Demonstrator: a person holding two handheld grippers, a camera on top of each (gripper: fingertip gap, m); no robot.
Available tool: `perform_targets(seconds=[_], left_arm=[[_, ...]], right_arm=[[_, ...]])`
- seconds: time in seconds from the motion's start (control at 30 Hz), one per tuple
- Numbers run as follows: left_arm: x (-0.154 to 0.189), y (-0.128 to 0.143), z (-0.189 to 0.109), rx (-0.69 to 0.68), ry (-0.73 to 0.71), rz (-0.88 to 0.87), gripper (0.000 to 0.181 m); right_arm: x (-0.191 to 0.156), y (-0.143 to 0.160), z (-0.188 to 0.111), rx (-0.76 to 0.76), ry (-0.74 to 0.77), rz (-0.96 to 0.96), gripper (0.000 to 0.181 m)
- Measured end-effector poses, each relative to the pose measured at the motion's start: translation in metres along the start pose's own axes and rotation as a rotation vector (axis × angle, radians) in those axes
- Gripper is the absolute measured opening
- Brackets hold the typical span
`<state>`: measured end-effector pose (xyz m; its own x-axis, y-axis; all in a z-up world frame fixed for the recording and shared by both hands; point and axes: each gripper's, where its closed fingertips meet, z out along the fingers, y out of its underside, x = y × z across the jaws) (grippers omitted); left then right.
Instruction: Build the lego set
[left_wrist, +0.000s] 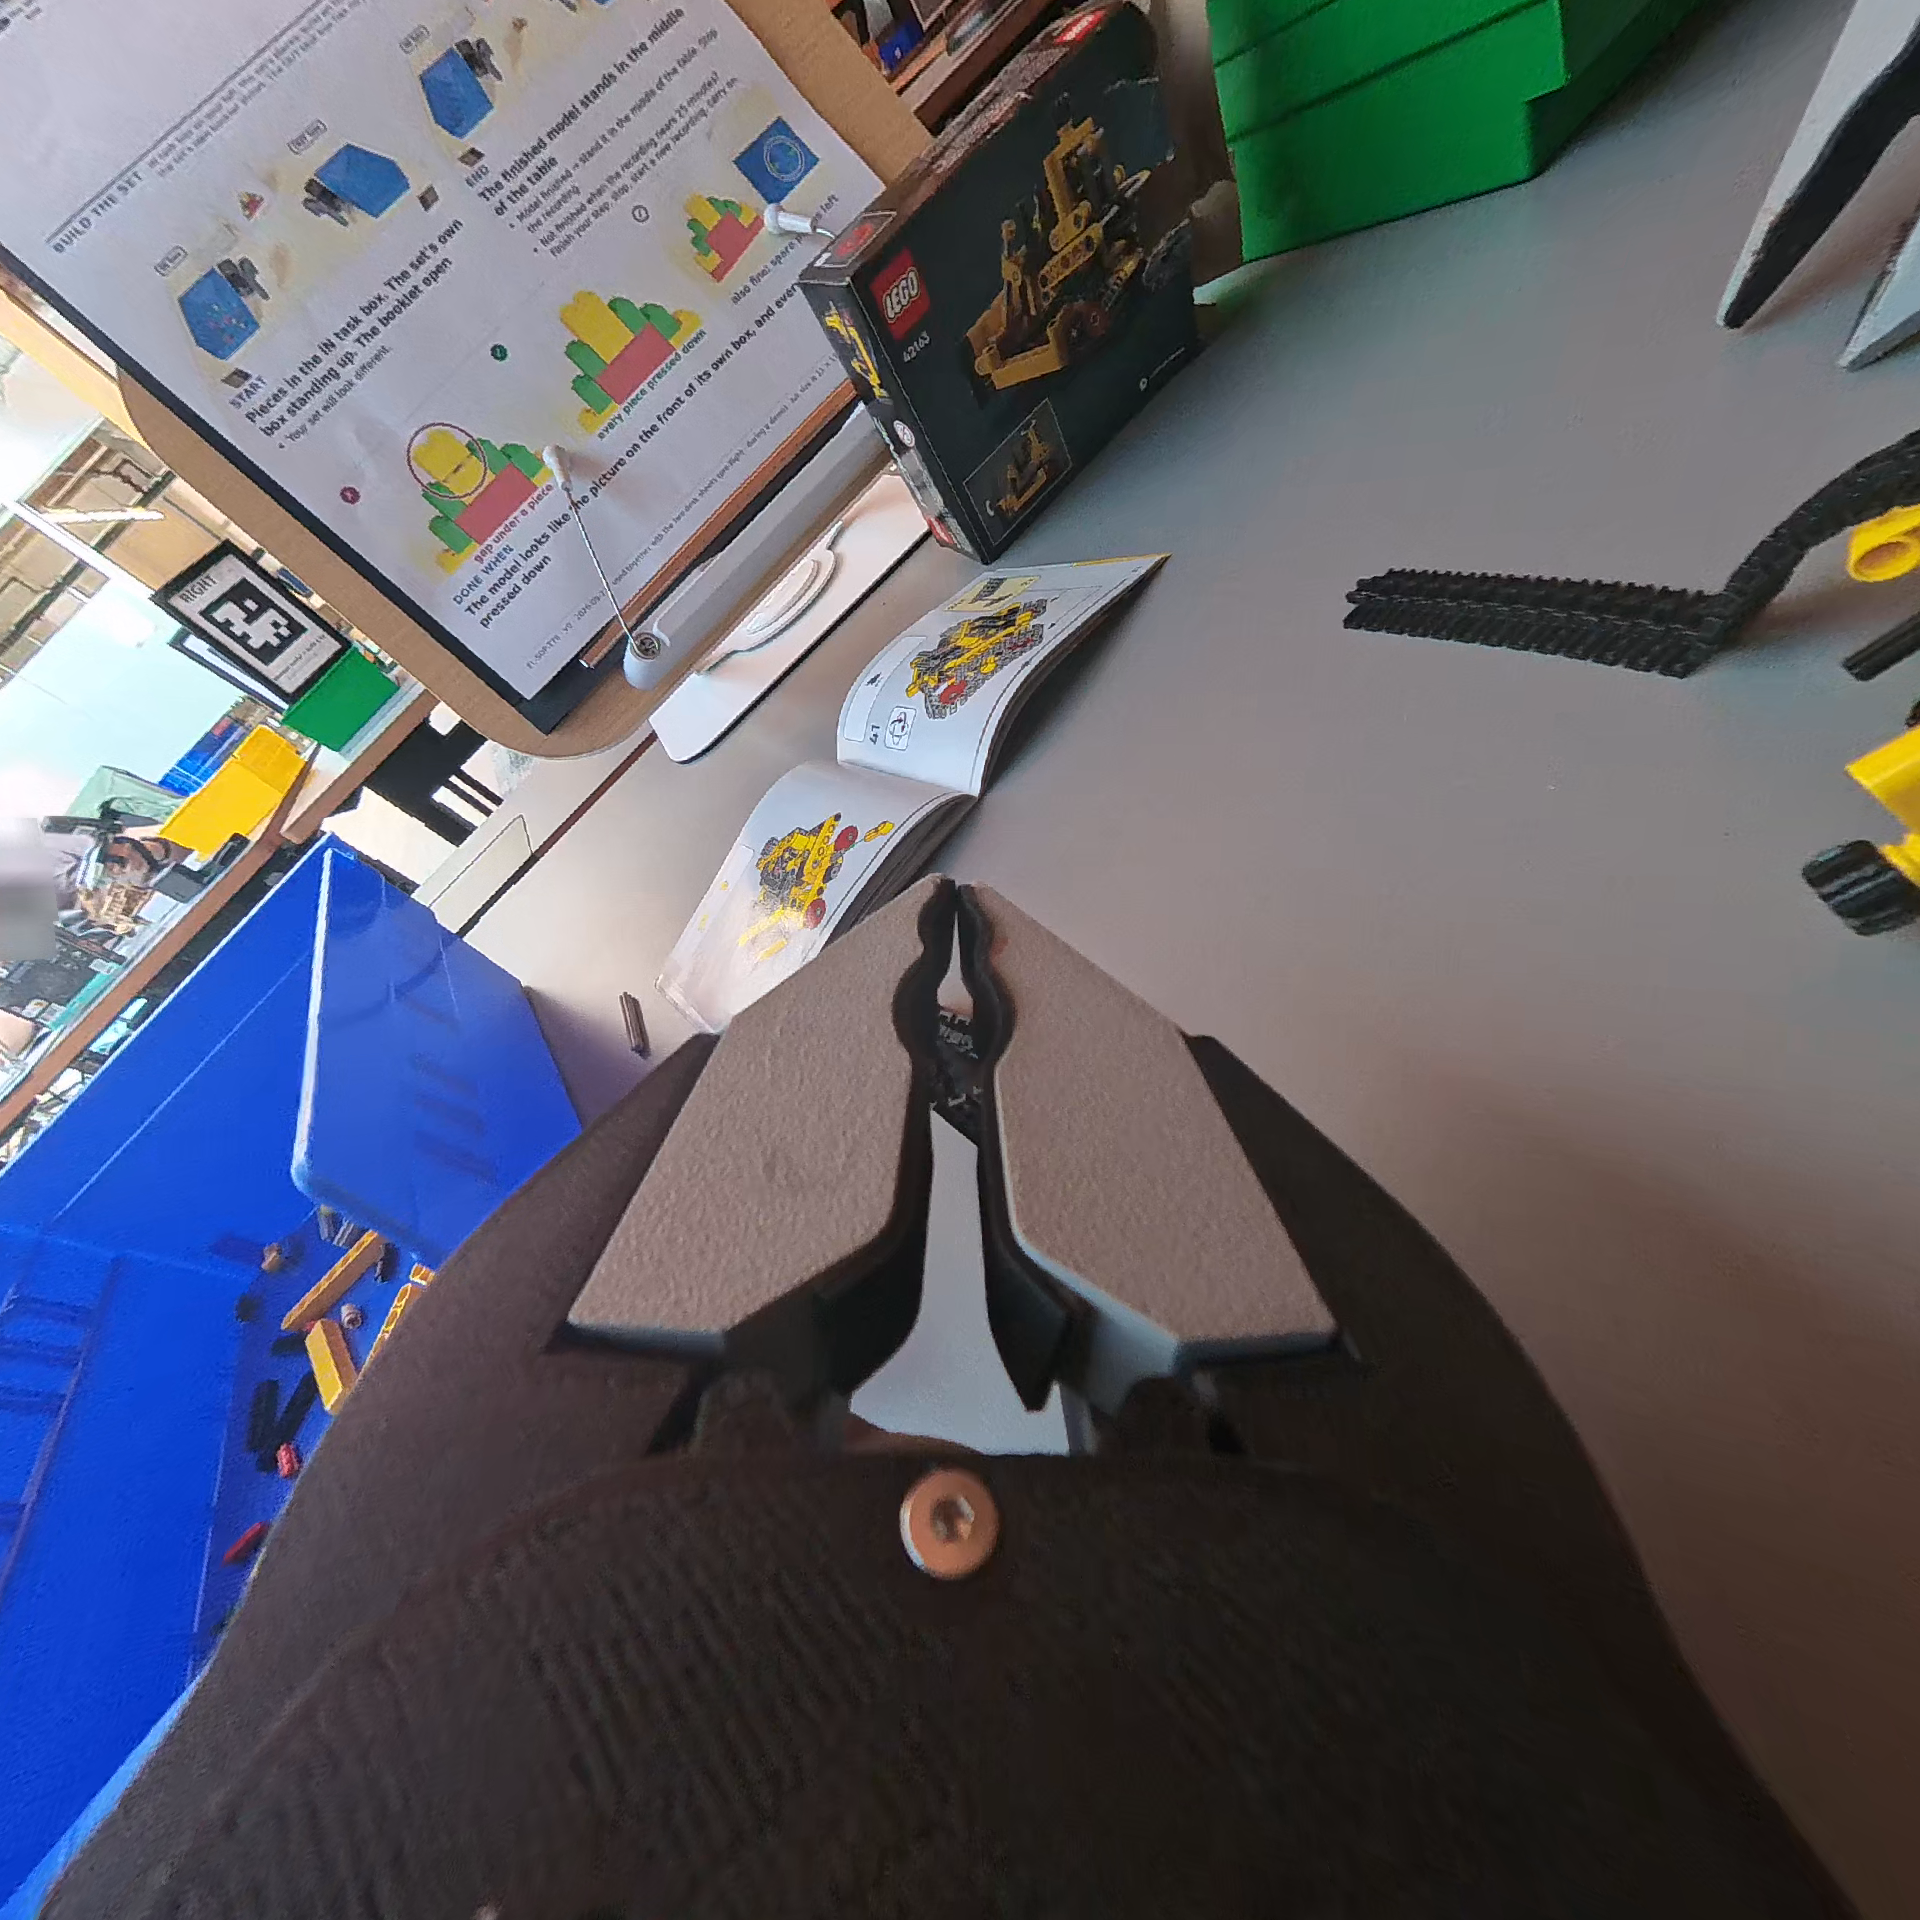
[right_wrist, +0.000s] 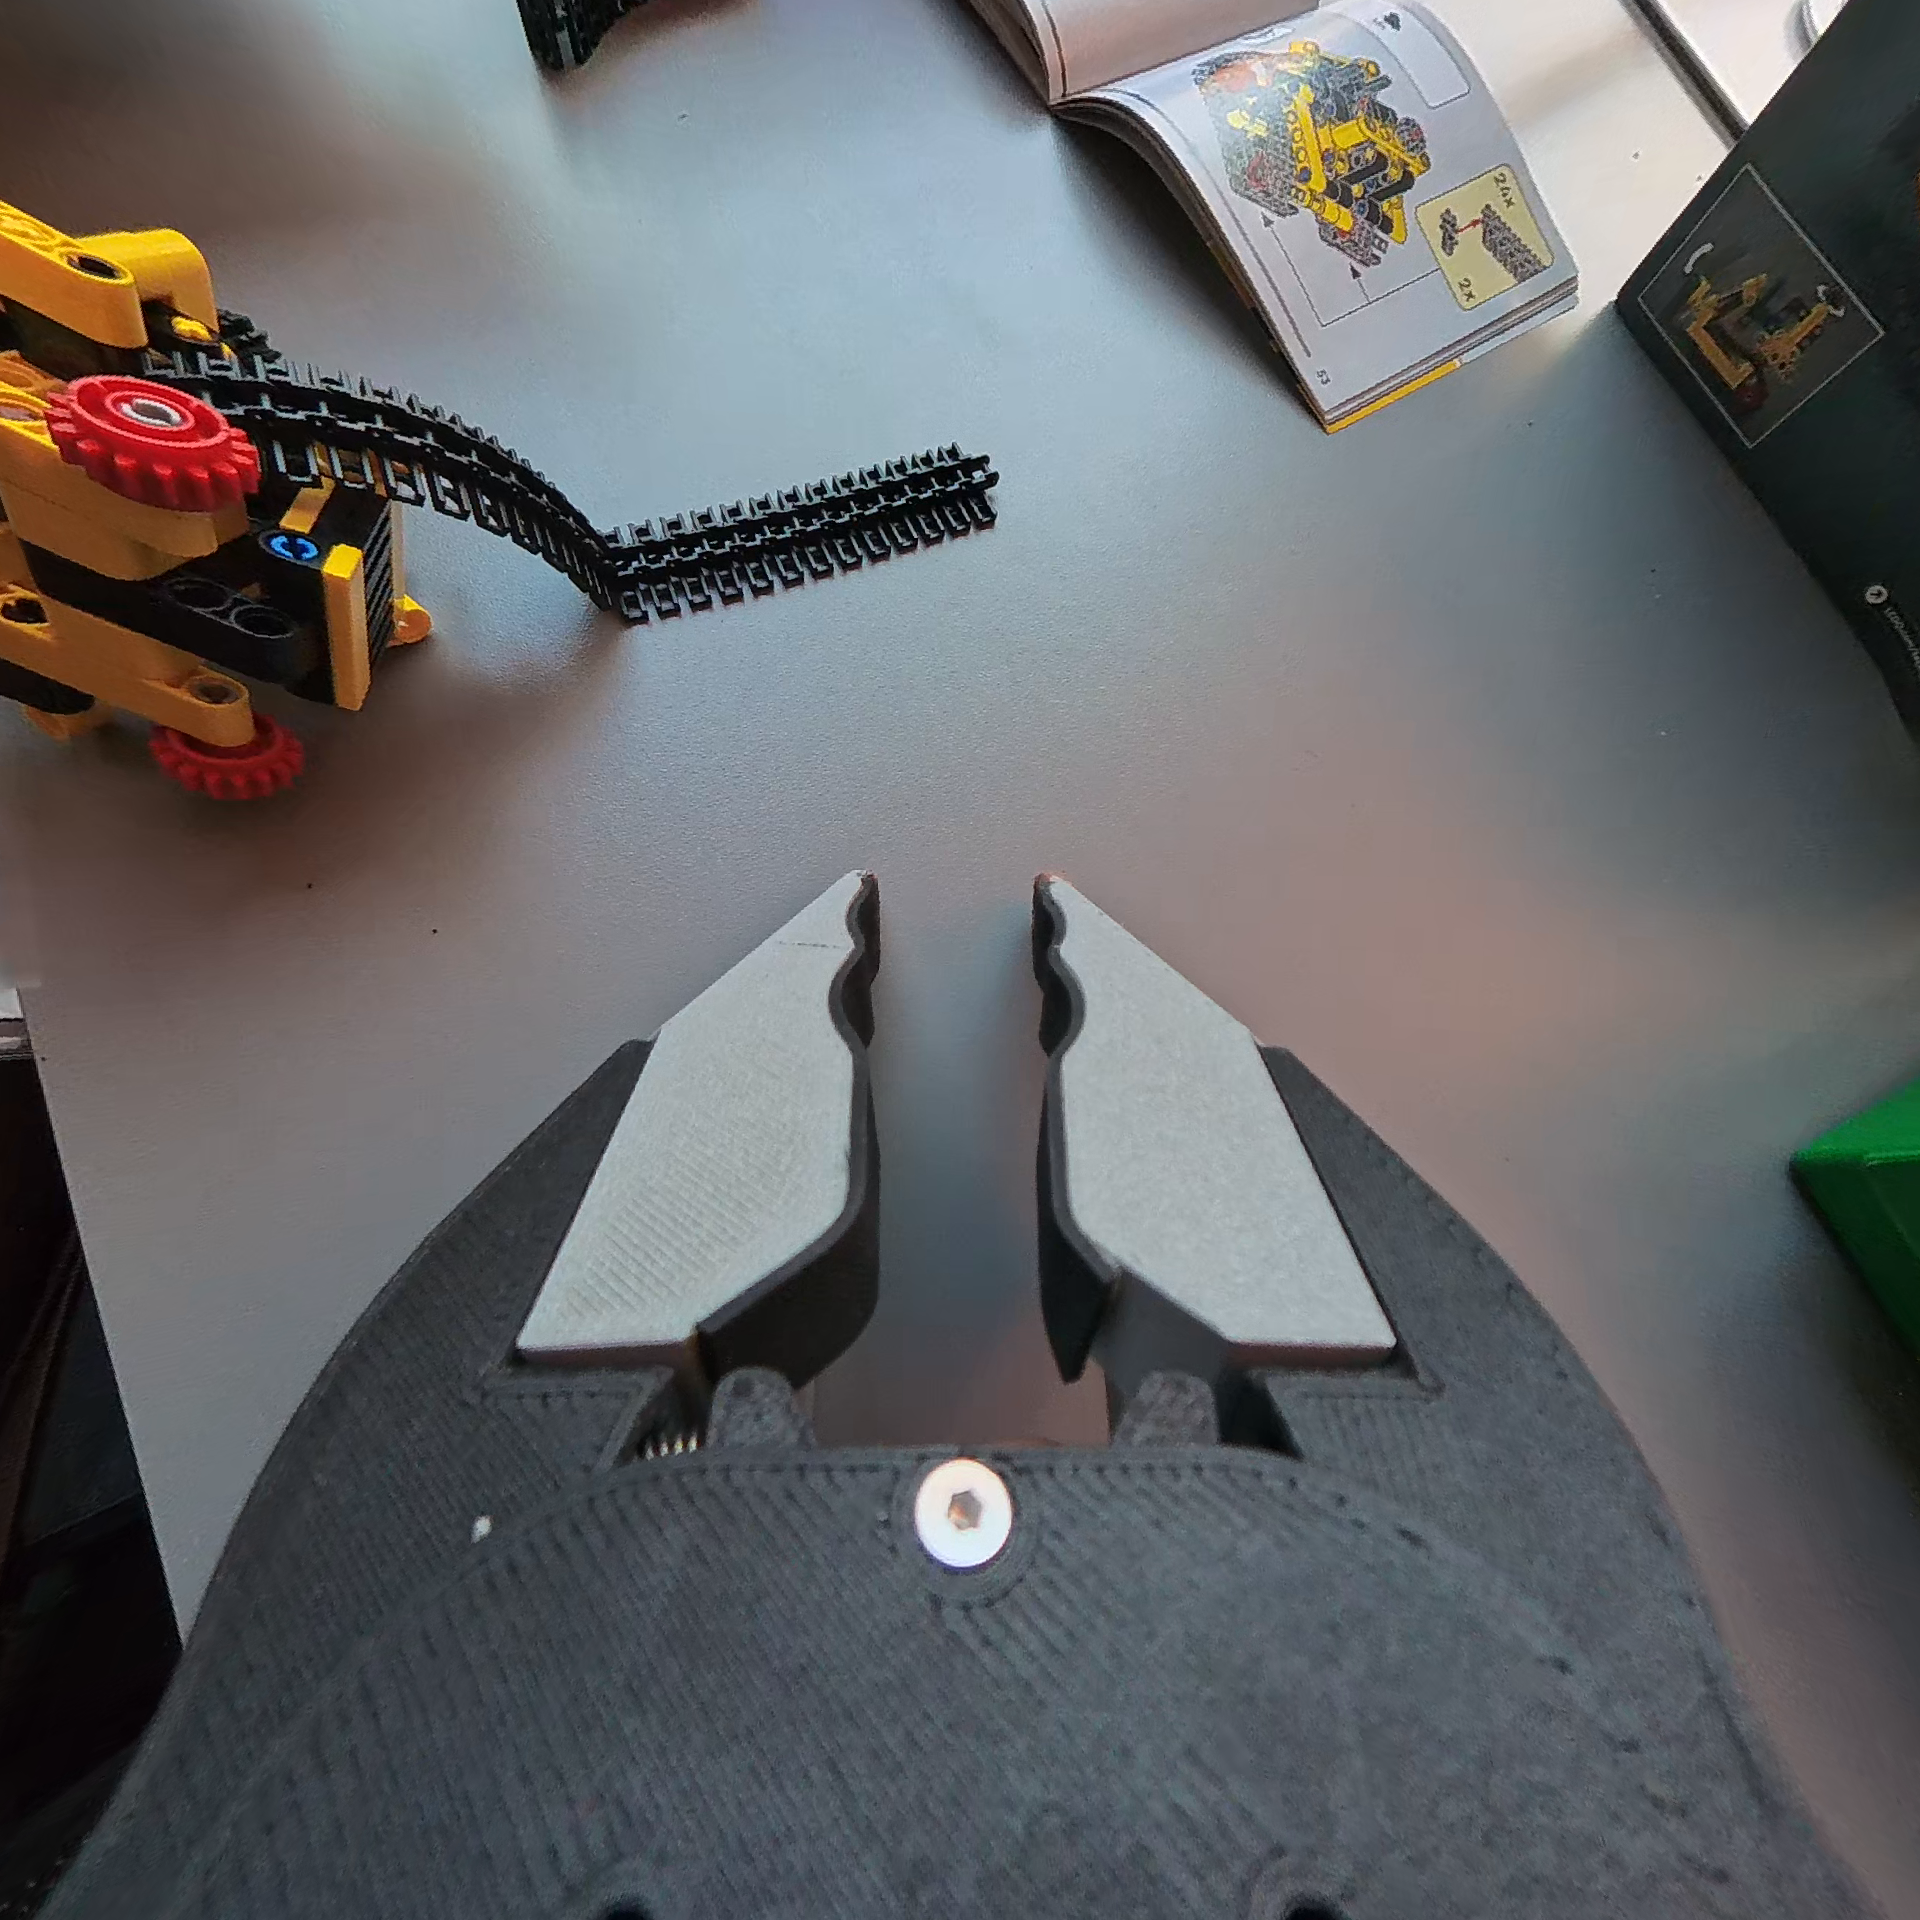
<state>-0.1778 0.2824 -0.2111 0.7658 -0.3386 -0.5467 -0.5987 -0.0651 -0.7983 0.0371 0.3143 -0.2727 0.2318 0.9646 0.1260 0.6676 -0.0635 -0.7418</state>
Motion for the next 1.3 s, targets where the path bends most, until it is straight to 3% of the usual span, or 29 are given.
perform_targets(seconds=[0.17, 0.37, 0.6, 0.73, 0.83, 0.97, 1.2, 1.3], left_arm=[[0.006, 0.002, 0.0, -0.017, 0.038, -0.004, 0.0], [0.077, -0.01, -0.03, -0.047, 0.507, -0.139, 0.026], [0.125, -0.041, -0.061, -0.036, 0.758, -0.194, 0.037], [0.132, -0.057, -0.064, -0.056, 0.784, -0.279, 0.034], [0.131, -0.055, -0.06, -0.114, 0.781, -0.341, 0.033], [0.135, -0.041, -0.055, -0.154, 0.775, -0.337, 0.033], [0.141, -0.047, -0.053, -0.15, 0.744, -0.27, 0.03], [0.136, -0.053, -0.051, -0.133, 0.689, -0.255, 0.02]], right_arm=[[-0.001, -0.001, -0.001, 0.008, -0.004, -0.005, 0.028], [-0.016, -0.015, -0.013, 0.126, -0.09, -0.038, 0.034], [-0.075, -0.04, -0.031, 0.277, -0.385, -0.086, 0.036], [-0.097, -0.053, -0.031, 0.308, -0.506, -0.064, 0.036], [-0.105, -0.056, -0.021, 0.264, -0.53, -0.06, 0.035], [-0.108, -0.059, -0.014, 0.241, -0.541, -0.047, 0.032], [-0.108, -0.058, -0.014, 0.24, -0.548, -0.043, 0.029], [-0.112, -0.058, -0.014, 0.233, -0.563, -0.056, 0.025]])
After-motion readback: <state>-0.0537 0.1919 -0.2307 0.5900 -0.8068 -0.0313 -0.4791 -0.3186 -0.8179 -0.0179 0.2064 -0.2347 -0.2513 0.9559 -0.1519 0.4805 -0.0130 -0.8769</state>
